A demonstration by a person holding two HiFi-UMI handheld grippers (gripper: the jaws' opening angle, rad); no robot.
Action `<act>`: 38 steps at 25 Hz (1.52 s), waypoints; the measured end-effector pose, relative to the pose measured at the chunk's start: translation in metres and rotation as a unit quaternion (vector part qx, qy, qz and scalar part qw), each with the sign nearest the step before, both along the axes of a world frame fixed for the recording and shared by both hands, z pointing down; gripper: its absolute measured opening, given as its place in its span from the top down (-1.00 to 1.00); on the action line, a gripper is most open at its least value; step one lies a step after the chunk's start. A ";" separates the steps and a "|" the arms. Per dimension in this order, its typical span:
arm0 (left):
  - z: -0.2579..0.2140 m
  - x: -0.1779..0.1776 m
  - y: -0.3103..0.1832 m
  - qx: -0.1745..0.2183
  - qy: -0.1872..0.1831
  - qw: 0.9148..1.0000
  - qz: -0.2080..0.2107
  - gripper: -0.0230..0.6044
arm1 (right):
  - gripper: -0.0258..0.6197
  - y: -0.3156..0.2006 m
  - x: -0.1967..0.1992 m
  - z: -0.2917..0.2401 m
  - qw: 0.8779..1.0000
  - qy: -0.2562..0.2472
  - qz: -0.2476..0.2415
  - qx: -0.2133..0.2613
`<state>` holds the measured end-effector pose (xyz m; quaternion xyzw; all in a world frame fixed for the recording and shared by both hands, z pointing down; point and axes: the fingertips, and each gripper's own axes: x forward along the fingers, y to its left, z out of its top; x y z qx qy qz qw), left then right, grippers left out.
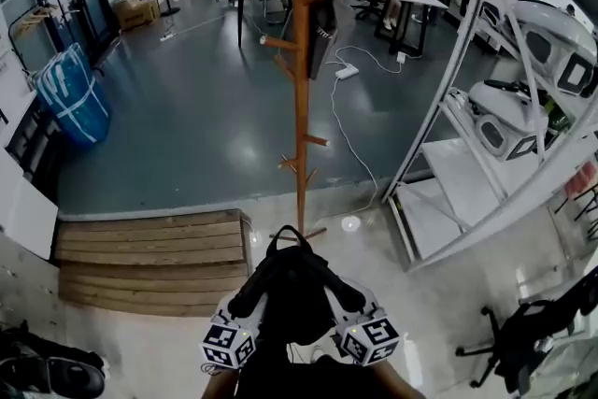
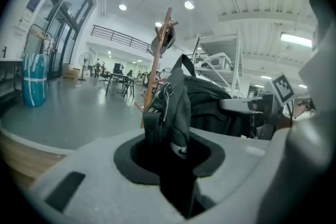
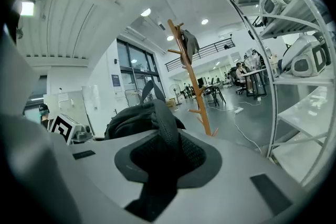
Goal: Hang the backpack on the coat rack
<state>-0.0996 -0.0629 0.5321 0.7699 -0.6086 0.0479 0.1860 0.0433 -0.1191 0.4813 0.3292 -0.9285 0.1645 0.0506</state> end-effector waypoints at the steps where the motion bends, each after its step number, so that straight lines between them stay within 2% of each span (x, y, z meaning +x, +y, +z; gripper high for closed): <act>1: 0.002 -0.008 -0.008 -0.001 0.003 1.000 0.009 0.56 | 0.67 -0.005 -0.007 0.002 1.000 0.001 0.007 -0.001; 12: 0.019 -0.076 -0.090 -0.015 0.006 0.997 0.080 0.56 | 0.67 -0.065 -0.070 0.022 0.997 0.002 0.068 -0.022; 22: 0.049 -0.121 -0.152 -0.024 0.001 0.991 0.128 0.56 | 0.67 -0.112 -0.113 0.053 0.993 0.003 0.114 -0.036; 38: 0.105 -0.146 -0.229 -0.056 0.012 0.984 0.168 0.56 | 0.68 -0.175 -0.141 0.108 0.985 0.000 0.161 -0.063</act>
